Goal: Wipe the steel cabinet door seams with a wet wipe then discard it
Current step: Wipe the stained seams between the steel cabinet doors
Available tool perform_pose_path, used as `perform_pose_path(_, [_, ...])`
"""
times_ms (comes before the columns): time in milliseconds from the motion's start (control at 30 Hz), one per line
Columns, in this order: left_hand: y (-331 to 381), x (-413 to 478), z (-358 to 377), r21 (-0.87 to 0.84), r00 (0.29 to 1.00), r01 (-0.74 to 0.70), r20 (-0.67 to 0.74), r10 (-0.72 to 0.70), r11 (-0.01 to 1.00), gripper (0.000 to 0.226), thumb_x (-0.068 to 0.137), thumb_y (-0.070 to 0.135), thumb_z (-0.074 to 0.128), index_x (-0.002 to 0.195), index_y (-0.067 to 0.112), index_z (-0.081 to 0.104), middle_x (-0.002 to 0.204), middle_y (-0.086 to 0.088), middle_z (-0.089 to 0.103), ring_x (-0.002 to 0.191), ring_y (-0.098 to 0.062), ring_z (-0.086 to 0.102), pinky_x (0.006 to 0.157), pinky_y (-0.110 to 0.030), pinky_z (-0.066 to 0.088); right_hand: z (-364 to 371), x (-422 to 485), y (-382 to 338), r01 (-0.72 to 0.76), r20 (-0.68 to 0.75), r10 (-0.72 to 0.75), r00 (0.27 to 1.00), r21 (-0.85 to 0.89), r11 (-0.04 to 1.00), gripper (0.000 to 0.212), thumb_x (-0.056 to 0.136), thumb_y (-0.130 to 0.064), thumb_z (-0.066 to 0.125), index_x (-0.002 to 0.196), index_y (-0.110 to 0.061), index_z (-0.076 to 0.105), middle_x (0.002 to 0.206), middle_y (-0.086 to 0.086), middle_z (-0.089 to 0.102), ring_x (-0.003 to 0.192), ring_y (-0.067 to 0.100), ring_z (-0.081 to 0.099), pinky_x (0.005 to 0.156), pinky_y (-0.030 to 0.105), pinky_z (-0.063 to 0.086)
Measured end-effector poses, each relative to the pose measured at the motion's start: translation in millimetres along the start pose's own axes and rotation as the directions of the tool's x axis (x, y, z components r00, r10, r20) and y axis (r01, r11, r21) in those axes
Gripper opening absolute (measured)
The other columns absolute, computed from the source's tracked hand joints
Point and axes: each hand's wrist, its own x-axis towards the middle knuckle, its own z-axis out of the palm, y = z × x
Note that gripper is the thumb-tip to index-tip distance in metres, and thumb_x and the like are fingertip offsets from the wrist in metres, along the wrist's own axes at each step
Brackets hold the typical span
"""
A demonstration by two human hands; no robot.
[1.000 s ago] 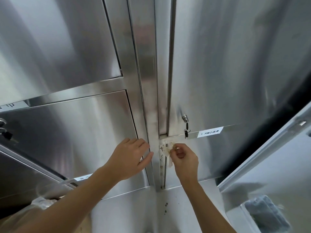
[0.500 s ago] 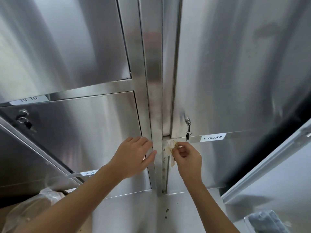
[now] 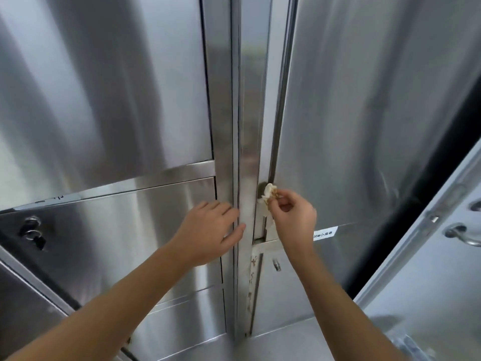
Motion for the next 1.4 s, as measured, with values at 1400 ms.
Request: perform_pose_path(1400, [161.1,-193.5,132.3,-0.077,0.849,0.361,0.440,-0.294,0.929,0.042,0.100,0.048,0.038,0.098,0.018,0.068,0.089,0.002,0.069,0.075,-0.025,0.064,0.069,-0.037,0.048,-62.0,-197.5,207.3,-0.459,0.452,0.506,0.734,-0.219,0.861,0.010,0.083,-0.018,0.073,0.089,-0.026,0.076,0.072,-0.010,0.074,0.068,0.005,0.070,0.067,0.024,0.056])
